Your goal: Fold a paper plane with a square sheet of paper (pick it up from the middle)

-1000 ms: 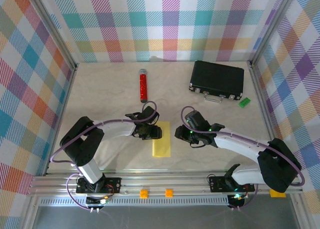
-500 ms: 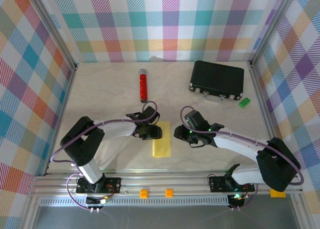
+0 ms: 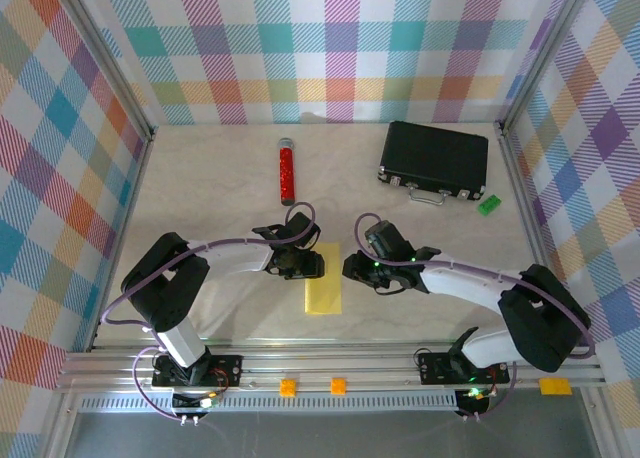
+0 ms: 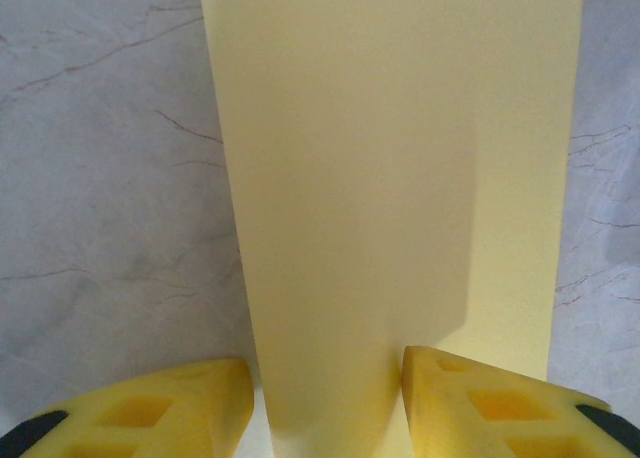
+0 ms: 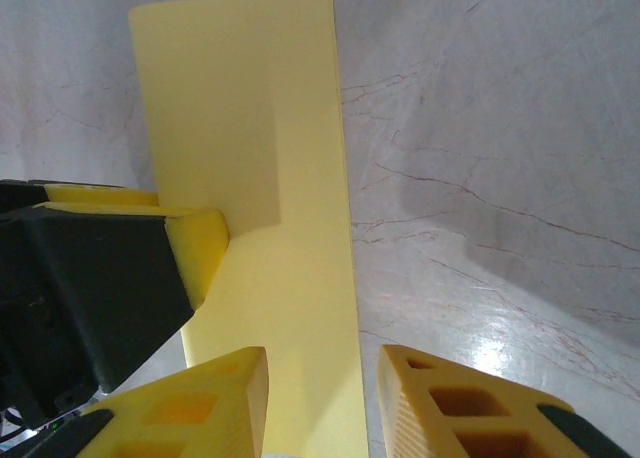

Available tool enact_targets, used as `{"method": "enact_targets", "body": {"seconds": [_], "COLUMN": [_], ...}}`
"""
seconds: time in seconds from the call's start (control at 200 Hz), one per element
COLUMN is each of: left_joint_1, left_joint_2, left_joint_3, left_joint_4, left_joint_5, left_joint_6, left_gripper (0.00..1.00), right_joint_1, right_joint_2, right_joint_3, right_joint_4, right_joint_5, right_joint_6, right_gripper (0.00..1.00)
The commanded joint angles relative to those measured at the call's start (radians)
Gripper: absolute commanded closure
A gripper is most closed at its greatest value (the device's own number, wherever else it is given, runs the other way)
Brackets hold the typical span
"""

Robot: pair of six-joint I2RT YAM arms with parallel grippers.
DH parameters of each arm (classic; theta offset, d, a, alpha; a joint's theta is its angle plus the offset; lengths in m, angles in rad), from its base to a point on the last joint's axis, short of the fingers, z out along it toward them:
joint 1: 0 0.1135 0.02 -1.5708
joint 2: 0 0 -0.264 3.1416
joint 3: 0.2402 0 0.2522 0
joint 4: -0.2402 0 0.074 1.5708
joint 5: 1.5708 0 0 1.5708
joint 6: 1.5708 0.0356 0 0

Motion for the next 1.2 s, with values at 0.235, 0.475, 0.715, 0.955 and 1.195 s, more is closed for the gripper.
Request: {"method": "enact_targets", "body": {"seconds": [0.235,0.475,0.715,0.955,1.195], "left_joint_1": [-0.003,-0.003,-0.003,-0.003,-0.003], "left_joint_2": [0.106,0.11,0.124,0.133,0.136], "left_joint_3": [-0.04,-0.041,-0.039,-0.039,-0.036], "left_joint_4": [0.014,0.013,0.019,0.024,0.032], "left_joint_5": [-0.052,-0.052,-0.049,-0.047,-0.035], "left_joint_6": [0.026,0.024,0.023,0.019,0.012], "left_gripper": [0.52,0.52,0.52,0.52,0.52], "right_joint_1": [-0.005,-0.005,-0.005,-0.006,-0.005], "right_joint_2": [0.083,0.196,0.291,0.367,0.4], "right_joint_3": [0.014,0.052,0.099,0.095,0.032], "right_joint_4": [0.123,0.22,0.238,0.213,0.157], "right_joint_5": [-0.099,-0.185,-0.223,-0.227,-0.177], "right_joint_6": [0.014,0.025,0.019,0.004,-0.026], "right_gripper": [0.77,0.98,1.0,1.0,1.0]}}
